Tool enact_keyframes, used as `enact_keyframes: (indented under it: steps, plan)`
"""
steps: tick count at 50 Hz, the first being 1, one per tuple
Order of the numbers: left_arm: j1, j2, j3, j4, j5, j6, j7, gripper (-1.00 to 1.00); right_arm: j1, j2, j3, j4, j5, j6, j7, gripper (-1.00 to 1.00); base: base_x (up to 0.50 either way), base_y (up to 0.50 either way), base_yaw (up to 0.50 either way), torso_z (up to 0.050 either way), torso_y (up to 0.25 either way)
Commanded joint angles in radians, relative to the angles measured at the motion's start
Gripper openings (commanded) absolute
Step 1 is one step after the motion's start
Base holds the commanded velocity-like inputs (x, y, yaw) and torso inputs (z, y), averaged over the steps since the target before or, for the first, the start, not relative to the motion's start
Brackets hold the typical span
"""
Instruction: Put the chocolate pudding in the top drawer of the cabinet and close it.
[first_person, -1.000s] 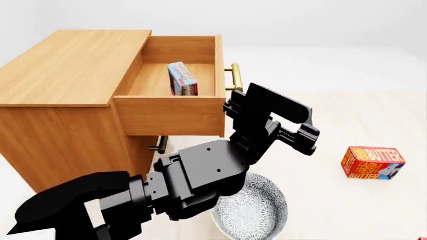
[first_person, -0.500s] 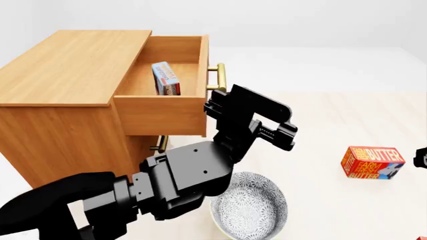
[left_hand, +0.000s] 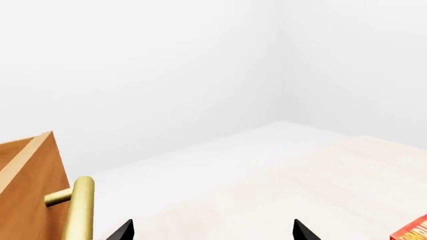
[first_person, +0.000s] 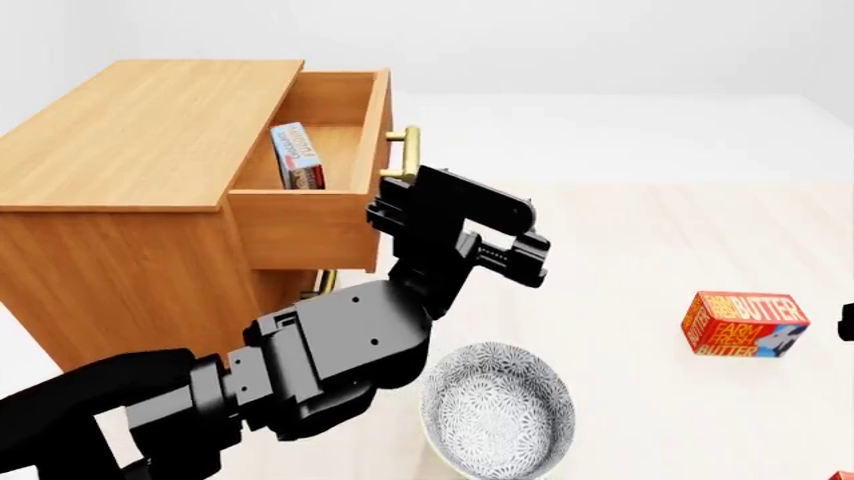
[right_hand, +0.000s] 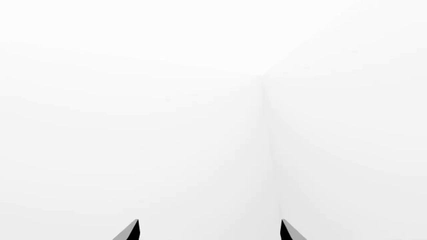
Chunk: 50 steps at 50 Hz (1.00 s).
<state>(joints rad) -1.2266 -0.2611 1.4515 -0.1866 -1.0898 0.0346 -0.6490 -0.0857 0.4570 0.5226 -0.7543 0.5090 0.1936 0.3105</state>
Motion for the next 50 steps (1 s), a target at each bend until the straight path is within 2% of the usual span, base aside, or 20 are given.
enact_keyframes:
  steps: [1, 15, 28, 50]
  plan:
    - [0.005, -0.065, -0.034, -0.142, -0.039, 0.02, 0.015, 1.0, -0.003, 0.003, 0.002, -0.006, 0.004, -0.001, 0.003, 1.0, 0.0, 0.0, 0.0, 0.0, 0.0]
    - [0.005, -0.089, -0.041, -0.171, -0.04, 0.008, -0.006, 1.0, -0.002, 0.005, -0.003, -0.005, 0.003, -0.003, 0.008, 1.0, 0.0, 0.0, 0.0, 0.0, 0.0]
    - [-0.017, -0.11, -0.013, -0.192, 0.01, -0.049, -0.114, 1.0, -0.01, 0.007, 0.006, -0.006, 0.011, -0.007, 0.007, 1.0, 0.0, 0.0, 0.0, 0.0, 0.0]
    - [-0.004, -0.177, -0.032, -0.175, 0.006, -0.06, -0.183, 1.0, 0.001, 0.008, -0.016, -0.002, -0.001, -0.007, 0.019, 1.0, 0.0, 0.0, 0.0, 0.0, 0.0]
